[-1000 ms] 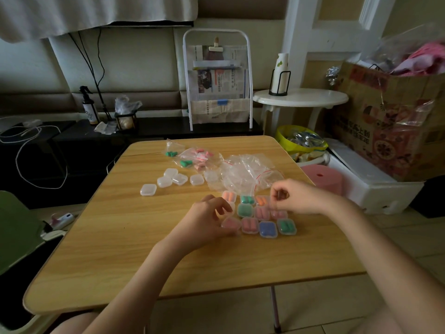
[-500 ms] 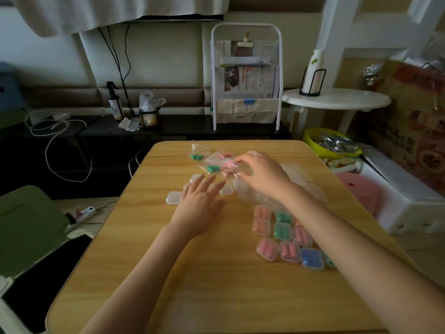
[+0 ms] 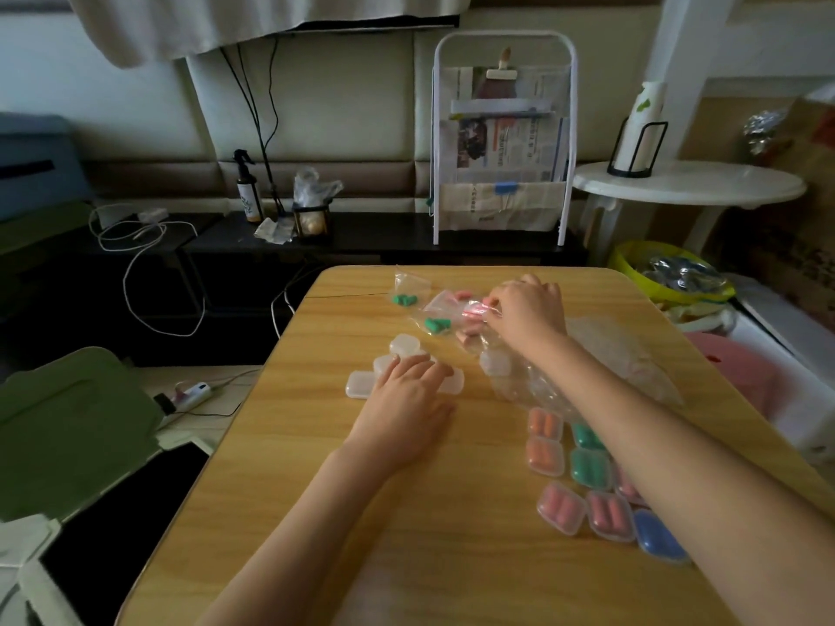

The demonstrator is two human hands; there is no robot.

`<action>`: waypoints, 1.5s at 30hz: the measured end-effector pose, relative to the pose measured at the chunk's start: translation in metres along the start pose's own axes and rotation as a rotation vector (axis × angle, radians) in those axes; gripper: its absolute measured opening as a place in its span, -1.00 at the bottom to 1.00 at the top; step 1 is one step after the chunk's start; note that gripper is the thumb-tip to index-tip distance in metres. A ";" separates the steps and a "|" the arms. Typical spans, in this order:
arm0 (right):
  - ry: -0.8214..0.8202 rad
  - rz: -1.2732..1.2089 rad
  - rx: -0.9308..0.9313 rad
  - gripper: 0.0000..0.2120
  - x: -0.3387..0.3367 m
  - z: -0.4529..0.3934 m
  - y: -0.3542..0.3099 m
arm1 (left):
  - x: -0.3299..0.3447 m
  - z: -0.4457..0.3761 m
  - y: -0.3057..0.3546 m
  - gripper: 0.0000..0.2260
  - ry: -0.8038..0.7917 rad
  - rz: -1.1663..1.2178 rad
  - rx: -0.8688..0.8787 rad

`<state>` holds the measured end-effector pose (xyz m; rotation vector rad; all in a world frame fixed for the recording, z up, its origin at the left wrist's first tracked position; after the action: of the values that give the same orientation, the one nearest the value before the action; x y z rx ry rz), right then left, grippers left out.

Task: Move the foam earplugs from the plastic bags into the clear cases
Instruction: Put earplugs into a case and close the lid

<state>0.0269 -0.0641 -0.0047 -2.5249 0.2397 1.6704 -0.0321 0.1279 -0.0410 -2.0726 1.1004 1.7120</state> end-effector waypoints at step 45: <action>-0.255 -0.954 -0.040 -0.73 -0.085 0.190 -0.006 | -0.029 0.051 0.085 -0.81 -0.010 1.109 -0.398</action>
<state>-0.1762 -0.0186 -0.0012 -1.8679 -0.8734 1.5004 -0.1278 0.1115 -0.0052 -1.6785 2.3341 2.5353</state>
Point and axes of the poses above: each hand's wrist, its own z-axis away from the middle knuckle, its own x-axis out of the palm, y = z × x, the point moved 2 cm from there along -z, towards the middle knuckle, and after that the axes turned 1 degree about x, right-handed, at the moved point
